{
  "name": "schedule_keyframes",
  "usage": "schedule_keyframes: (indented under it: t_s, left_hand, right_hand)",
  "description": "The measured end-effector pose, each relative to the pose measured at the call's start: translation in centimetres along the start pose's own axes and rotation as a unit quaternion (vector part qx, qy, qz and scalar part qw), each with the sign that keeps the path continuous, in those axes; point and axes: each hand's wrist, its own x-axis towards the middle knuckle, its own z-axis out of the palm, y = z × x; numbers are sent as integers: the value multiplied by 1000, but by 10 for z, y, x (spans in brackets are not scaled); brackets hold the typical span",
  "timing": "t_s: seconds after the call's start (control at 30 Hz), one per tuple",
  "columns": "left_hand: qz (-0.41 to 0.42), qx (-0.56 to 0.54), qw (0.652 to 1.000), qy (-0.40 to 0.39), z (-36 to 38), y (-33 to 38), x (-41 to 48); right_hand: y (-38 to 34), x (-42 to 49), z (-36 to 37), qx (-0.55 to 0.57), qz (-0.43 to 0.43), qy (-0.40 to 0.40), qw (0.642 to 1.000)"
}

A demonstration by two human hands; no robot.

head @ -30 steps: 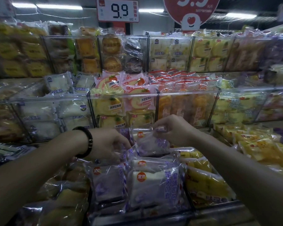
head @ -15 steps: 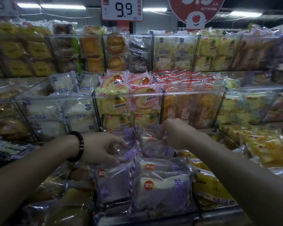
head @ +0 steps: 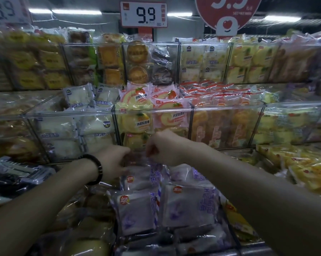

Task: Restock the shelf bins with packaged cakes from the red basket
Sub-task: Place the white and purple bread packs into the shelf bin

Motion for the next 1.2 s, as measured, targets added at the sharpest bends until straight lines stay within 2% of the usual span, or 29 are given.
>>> schedule_keyframes:
  t_s: [0.13,0.3,0.37,0.7,0.87,0.93,1.07,1.2]
  left_hand:
    - [2,5,1000,-4,9,1,12]
    - [-1,36,999,-26,11,6,19]
    - [4,33,999,-19,10,8,18]
    - [11,-16,1000,23,-4,6,16]
    - [8,-26,993,117,-13,7,17]
    - [-3,-18,992,126,-12,6,21]
    - [-31,7,997,76,-5,12,26]
    - [-27,44,996,79,1,14,26]
  right_hand:
    - [3,14,24,-46,32,-32,998]
    - [2,15,8,-58,39,-117,991]
    - [-1,16,6,-70,45,-128,988]
    - [-12,17,2,-104,80,0,991]
    - [-16,15,-1,-167,71,112,977]
    - [-13,14,-2,-157,70,113,979]
    - [-8,14,6,-107,99,88,985]
    - [-10,15,8,-134,84,83,984]
